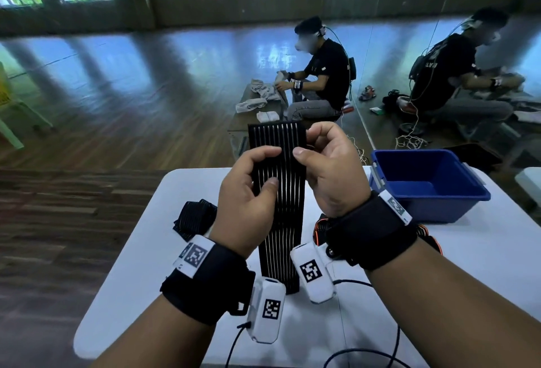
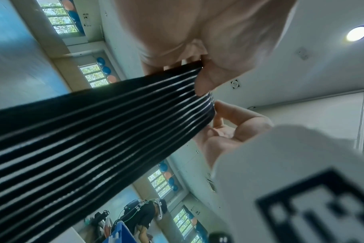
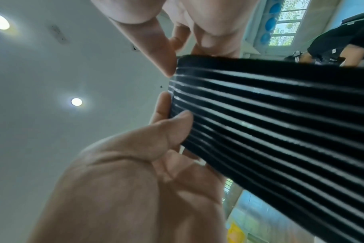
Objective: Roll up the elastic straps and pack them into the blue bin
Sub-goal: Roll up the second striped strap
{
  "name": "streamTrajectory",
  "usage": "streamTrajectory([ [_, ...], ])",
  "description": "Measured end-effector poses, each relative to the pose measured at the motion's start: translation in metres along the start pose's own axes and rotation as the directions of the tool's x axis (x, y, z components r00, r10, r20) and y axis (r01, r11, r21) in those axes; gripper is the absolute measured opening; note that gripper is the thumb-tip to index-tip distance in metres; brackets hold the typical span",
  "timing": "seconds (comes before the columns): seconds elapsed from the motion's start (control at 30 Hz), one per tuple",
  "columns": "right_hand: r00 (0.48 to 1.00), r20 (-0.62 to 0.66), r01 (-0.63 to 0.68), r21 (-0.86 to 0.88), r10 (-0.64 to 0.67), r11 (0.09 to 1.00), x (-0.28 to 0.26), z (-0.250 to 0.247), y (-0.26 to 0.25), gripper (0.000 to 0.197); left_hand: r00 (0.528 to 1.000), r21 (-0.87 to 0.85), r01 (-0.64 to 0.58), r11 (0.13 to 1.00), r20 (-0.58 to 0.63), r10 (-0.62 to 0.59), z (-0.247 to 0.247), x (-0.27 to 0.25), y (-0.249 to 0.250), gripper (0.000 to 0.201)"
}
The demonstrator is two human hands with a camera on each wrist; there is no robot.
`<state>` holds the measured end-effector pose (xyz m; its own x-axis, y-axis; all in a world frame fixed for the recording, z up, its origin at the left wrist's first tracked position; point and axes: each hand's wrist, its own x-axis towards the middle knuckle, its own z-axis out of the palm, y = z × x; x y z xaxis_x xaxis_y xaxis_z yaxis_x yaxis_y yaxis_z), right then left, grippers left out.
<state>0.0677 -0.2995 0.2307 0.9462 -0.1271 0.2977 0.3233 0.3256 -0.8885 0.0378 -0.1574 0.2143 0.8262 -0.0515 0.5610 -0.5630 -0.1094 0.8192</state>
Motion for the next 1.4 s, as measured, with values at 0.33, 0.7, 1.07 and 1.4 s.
streamTrajectory([
  [0.33,0.959,0.171,-0.134,-0.424,0.225,0.895,-0.062,-0.032,0.094,0.038,0.990,-0.101,0.092,0.991,-0.097,-0.102,-0.005,0.031,-0.028,0.056],
  [0.7,0.716,0.049,-0.479,-0.692,0.697,0.540,-0.148,-0.068,0.162,0.044,0.949,-0.037,0.314,0.949,-0.005,-0.314,0.003,0.067,-0.118,0.056],
  [1.07,0.649,-0.271,-0.666,-0.655,0.710,0.358,-0.198,-0.076,0.177,0.042,0.872,0.320,0.405,0.856,0.147,-0.467,0.014,0.066,-0.241,0.048],
  [1.4,0.703,-0.268,-0.587,-0.741,0.659,0.325,-0.189,-0.052,0.190,0.061,0.853,0.311,0.407,0.859,0.207,-0.479,0.039,0.102,-0.275,0.063],
])
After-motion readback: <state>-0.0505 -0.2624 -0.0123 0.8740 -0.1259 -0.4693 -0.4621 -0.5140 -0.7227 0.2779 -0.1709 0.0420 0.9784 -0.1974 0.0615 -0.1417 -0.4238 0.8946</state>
